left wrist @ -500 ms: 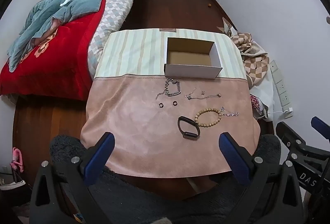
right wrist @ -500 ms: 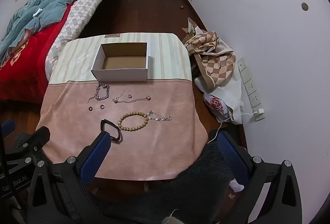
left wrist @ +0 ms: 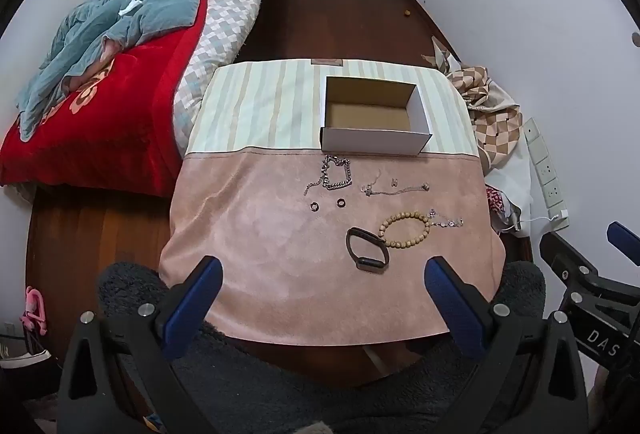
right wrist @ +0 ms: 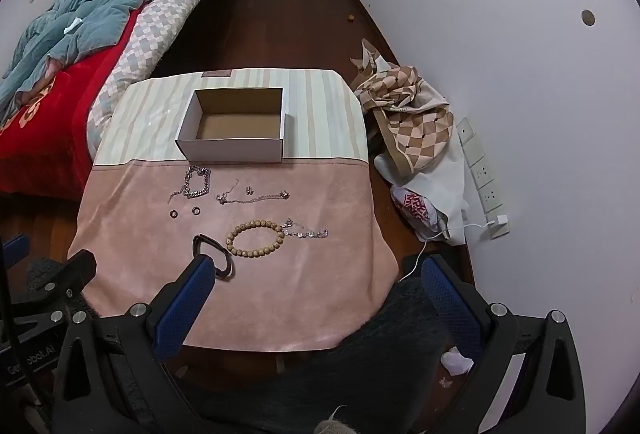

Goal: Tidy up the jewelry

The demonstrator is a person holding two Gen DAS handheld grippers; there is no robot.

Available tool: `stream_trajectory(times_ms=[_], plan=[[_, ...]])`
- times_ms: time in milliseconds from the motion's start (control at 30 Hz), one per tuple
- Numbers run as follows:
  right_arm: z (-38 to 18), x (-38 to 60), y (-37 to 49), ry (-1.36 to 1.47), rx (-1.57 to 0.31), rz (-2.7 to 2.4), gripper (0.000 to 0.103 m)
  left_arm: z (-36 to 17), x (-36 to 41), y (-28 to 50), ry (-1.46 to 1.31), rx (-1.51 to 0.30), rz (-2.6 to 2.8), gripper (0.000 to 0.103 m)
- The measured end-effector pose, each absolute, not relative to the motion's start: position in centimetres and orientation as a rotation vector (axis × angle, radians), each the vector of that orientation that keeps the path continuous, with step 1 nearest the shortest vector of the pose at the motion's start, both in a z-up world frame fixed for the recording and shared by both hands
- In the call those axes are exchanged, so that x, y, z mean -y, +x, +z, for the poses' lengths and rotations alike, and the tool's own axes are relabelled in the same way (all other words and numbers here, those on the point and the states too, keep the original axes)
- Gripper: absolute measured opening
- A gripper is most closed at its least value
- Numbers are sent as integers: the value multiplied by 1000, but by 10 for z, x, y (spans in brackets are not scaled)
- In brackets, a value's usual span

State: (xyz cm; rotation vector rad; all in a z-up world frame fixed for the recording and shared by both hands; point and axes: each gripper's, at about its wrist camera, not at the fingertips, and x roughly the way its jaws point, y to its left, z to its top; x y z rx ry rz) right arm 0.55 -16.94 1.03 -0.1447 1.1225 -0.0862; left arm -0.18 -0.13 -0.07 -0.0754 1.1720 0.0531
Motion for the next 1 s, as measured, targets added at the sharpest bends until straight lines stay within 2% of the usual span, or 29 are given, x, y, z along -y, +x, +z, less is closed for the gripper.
stream_trajectory(times_ms=[1000], plan=[[23, 170, 4, -153, -1090, -97, 103, 17, 3, 1, -76, -1146, 61, 103]])
